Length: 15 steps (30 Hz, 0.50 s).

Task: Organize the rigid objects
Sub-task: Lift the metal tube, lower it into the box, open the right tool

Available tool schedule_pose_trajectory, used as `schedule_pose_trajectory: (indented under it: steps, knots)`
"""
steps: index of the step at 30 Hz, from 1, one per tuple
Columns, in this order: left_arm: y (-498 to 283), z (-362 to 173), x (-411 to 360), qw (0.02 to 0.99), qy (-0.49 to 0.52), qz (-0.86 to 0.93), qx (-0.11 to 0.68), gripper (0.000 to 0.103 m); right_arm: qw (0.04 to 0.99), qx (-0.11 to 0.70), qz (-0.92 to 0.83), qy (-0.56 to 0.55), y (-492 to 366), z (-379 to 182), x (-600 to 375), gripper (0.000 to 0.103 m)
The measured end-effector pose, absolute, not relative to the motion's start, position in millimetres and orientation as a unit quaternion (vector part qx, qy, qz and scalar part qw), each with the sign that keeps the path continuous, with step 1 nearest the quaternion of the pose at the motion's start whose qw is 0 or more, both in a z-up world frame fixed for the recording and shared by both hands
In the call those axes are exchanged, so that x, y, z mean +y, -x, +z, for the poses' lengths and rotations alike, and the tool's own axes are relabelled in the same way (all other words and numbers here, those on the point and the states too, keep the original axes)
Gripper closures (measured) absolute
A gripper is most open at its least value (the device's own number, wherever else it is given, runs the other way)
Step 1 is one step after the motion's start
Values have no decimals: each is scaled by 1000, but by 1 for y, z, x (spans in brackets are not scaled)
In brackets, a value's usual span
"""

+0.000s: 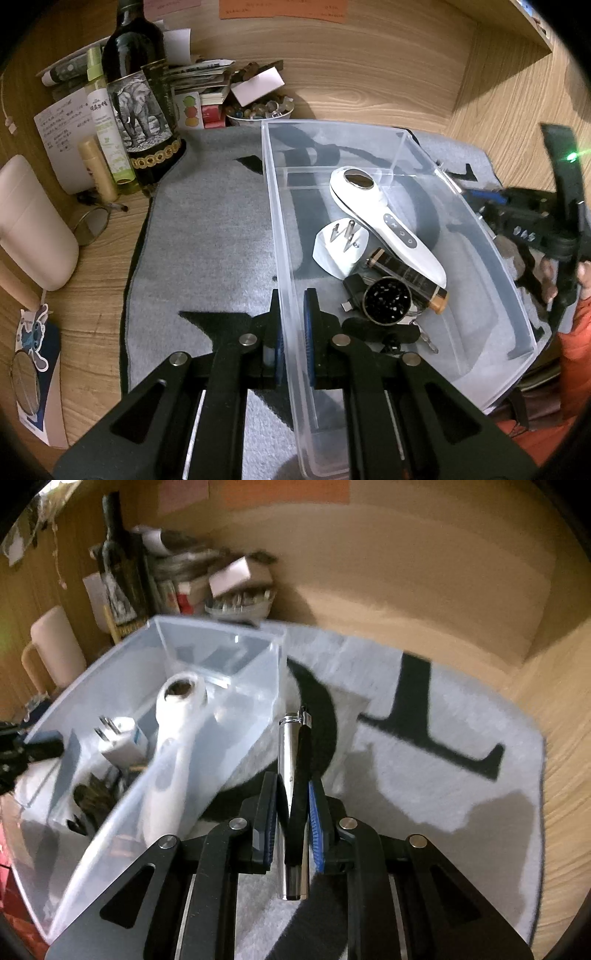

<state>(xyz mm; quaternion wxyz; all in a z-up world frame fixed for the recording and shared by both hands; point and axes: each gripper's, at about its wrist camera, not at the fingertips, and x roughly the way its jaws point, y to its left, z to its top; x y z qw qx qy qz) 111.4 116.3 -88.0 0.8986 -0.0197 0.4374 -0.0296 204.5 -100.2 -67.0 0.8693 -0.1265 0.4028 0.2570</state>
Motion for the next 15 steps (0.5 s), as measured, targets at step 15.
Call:
schedule_pose_trajectory:
  steps: [15]
  knots:
    - [-112, -88, 116, 899, 19, -29, 437, 94, 901, 285, 295, 143, -163, 12, -80, 89]
